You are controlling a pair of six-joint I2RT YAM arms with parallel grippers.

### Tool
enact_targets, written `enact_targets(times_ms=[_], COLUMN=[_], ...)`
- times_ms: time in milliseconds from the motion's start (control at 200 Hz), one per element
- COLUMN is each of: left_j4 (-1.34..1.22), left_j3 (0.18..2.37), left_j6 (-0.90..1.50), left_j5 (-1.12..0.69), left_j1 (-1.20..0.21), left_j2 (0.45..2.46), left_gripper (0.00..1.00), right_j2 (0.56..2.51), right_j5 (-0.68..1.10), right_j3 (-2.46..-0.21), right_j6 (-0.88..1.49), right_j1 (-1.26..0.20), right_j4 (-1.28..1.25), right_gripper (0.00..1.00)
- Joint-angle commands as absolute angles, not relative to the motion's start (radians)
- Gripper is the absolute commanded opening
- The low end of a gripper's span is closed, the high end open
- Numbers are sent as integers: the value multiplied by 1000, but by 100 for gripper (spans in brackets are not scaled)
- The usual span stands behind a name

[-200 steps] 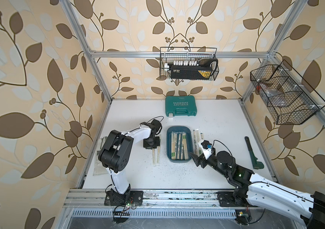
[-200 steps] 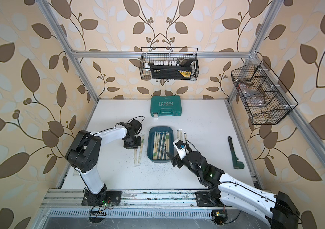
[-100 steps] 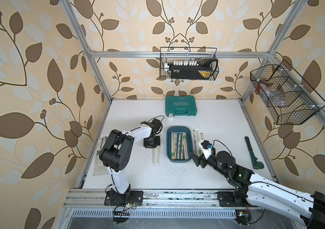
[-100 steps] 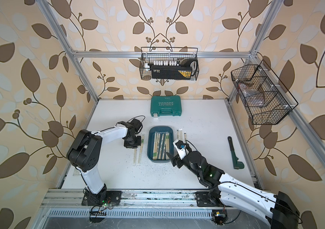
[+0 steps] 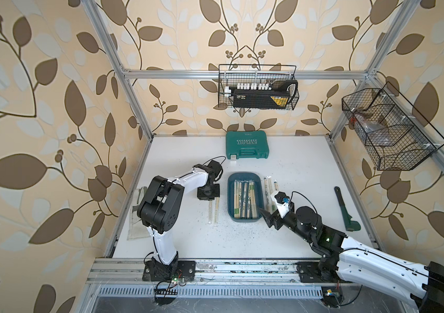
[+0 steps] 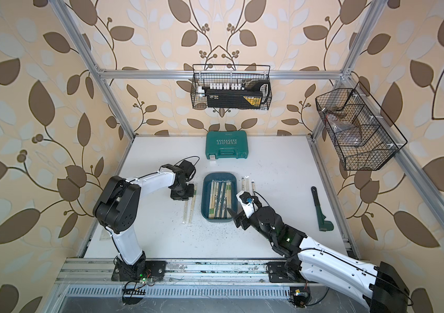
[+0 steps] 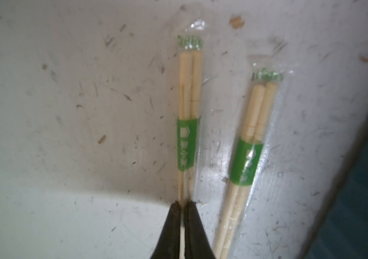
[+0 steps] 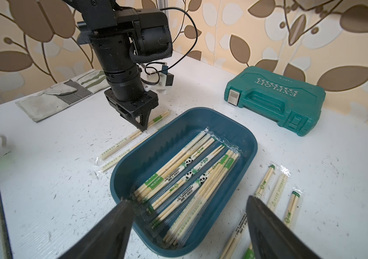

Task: Take the paired disposable chopsticks out of the storage box
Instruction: Place the paired disposable chopsticks at the center of the board.

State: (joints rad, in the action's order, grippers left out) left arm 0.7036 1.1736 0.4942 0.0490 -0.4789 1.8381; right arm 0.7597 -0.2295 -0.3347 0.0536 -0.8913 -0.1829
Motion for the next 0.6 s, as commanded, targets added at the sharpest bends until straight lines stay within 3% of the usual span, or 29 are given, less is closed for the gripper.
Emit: enact_targets(times_ms=[0, 596], left_j4=[736, 769], left_j3=[1153, 1127], left_j6=[464, 438], left_j5=[52, 34], left_j1=[-480, -492], left_j2=[1843, 1810], left_gripper=[9, 12], right_j2=[755, 758], right_j5=[-243, -242], right_j3=[-339, -339], right_j6=[43, 43], right_j1=[-897, -897], right_j4=[-191, -188], right_gripper=[82, 82])
